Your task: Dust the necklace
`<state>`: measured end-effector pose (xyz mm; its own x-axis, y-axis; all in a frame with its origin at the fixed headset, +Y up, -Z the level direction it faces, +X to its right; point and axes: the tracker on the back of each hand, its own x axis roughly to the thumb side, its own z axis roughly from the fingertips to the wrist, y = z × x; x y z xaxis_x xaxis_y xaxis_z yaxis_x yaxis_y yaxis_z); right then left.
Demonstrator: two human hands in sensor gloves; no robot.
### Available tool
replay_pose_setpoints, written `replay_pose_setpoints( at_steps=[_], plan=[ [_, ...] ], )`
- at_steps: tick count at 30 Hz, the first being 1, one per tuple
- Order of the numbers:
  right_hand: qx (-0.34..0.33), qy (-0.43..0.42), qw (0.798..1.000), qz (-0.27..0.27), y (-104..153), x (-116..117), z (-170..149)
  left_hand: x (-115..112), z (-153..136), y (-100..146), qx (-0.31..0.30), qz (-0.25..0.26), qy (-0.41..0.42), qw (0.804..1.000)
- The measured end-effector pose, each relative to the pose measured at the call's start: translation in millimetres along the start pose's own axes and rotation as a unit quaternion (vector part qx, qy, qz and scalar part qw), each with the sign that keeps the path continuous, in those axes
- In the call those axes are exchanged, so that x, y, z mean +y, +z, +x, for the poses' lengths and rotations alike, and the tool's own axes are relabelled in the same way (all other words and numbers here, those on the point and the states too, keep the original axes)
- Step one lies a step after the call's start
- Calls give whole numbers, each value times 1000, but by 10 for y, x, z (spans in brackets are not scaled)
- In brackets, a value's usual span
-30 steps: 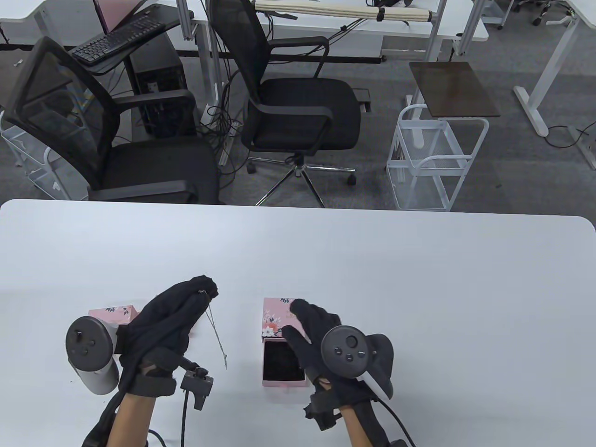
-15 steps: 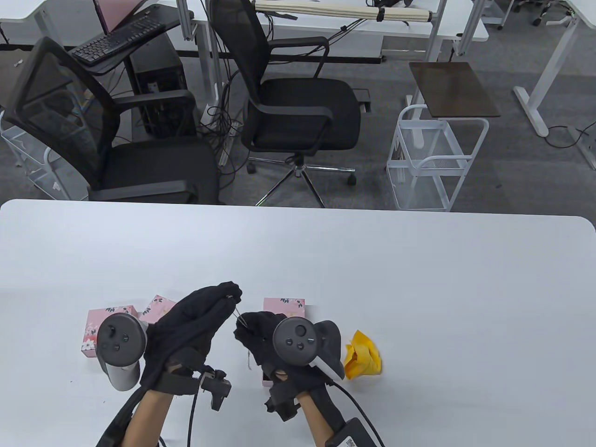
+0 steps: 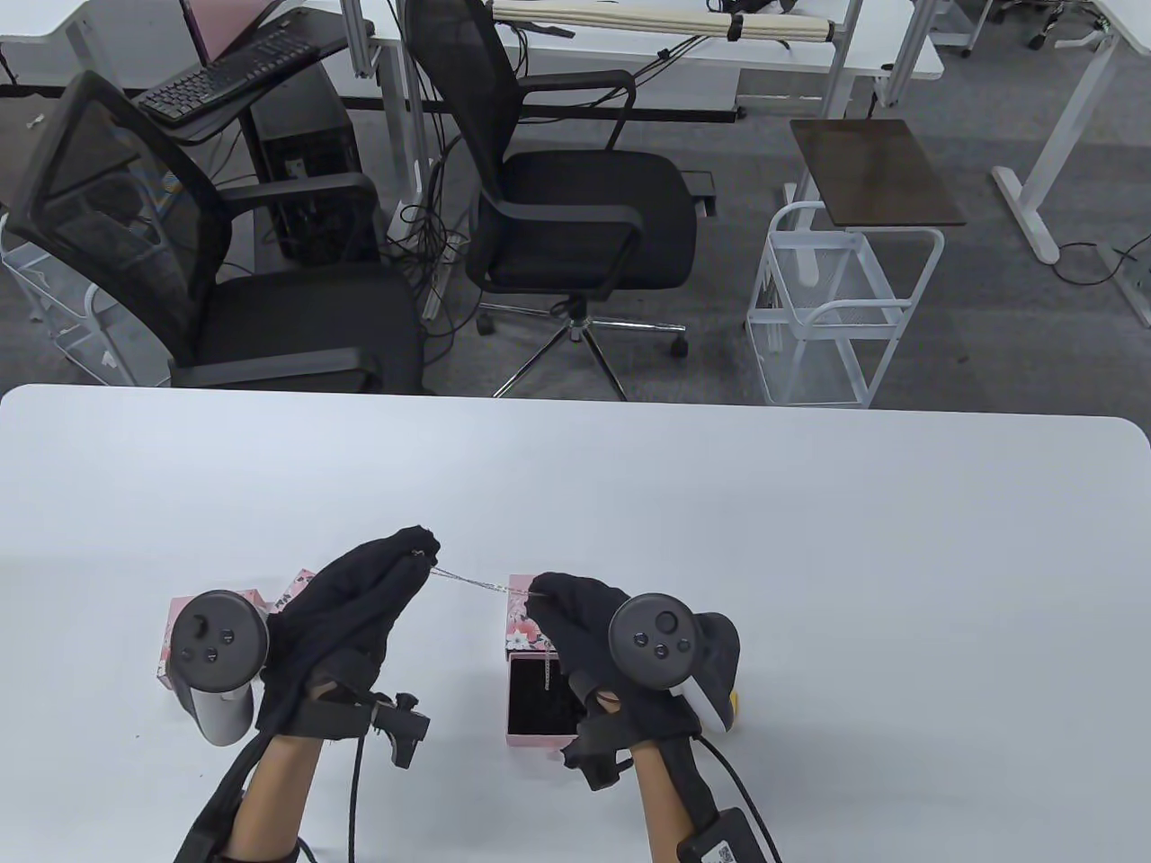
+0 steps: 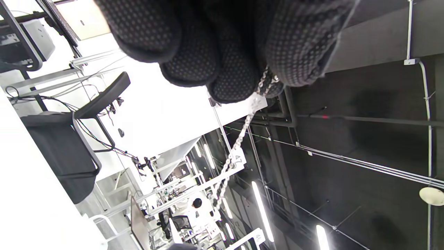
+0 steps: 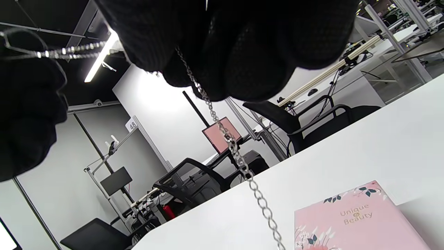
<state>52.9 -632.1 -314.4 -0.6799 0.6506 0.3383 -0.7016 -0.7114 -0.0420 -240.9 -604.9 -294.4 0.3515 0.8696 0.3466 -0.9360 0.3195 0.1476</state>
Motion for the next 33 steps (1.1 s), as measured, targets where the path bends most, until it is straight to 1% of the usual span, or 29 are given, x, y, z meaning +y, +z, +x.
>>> replay_pose_setpoints(
  at_steps=[4,9,15,18,24,27,31,33],
  plan=[
    [8,12,1000,-13,6,-68,-49,-16,-53,-24,9,-1,-31,999],
    [19,8,1000,-22,9,-110,-99,-118,-118,-49,20,-21,-83,996],
    [27,19,999,-12,-4,-67,-117,-357,-230,-58,31,-60,-145,987],
    [31,31,999,-2,-15,-21,-123,-515,-311,-59,33,-86,-171,981],
    [43,61,996,41,-48,122,-137,-814,-516,-29,53,-137,-214,966],
    [56,83,992,81,-68,193,-159,-938,-608,-7,61,-166,-234,956],
    [73,92,984,134,-92,276,-201,-1082,-700,27,60,-198,-266,942],
    [81,95,981,150,-99,309,-227,-1130,-733,44,58,-206,-282,935]
  ],
)
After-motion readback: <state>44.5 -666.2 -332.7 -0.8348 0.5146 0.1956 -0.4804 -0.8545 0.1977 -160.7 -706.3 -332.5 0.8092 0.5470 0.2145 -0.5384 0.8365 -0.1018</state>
